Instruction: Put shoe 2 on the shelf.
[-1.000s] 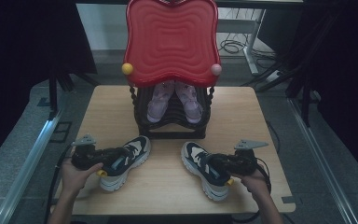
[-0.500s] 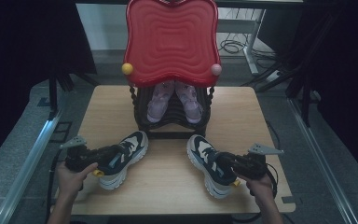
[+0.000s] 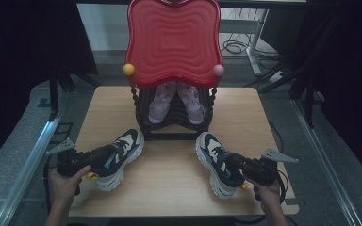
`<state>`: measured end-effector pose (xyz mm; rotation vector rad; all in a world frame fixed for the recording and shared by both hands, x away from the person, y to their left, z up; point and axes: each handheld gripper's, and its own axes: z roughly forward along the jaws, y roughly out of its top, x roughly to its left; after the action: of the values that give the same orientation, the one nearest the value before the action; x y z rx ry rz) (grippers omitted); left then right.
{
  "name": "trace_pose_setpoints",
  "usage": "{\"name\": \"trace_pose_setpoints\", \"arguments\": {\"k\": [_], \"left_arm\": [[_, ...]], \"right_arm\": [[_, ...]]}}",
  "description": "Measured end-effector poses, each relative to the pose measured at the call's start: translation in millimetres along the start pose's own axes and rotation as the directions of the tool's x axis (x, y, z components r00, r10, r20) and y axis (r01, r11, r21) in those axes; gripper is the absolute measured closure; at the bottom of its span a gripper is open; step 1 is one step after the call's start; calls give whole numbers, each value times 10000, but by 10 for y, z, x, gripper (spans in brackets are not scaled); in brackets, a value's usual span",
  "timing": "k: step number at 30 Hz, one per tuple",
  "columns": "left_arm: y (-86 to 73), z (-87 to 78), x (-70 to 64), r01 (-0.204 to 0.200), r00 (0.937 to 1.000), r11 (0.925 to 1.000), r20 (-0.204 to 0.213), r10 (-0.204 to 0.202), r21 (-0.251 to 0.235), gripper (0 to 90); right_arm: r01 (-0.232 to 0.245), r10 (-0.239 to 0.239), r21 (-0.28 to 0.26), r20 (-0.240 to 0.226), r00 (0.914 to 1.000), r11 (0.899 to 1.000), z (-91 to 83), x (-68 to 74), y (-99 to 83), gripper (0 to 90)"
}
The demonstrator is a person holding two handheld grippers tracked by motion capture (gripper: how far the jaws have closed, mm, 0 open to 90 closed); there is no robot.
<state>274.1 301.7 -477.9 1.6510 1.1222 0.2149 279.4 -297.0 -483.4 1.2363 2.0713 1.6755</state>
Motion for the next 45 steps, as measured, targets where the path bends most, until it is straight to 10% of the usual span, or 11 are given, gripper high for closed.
{"name": "trace_pose_setpoints", "arguments": {"k": [45], "left_arm": [[58, -292, 47, 554, 9980, 9822, -202, -600, -1795, 692]], "right_arm": [[-1087, 1486, -2409, 1544, 9768, 9644, -233, -177, 29, 740]]}}
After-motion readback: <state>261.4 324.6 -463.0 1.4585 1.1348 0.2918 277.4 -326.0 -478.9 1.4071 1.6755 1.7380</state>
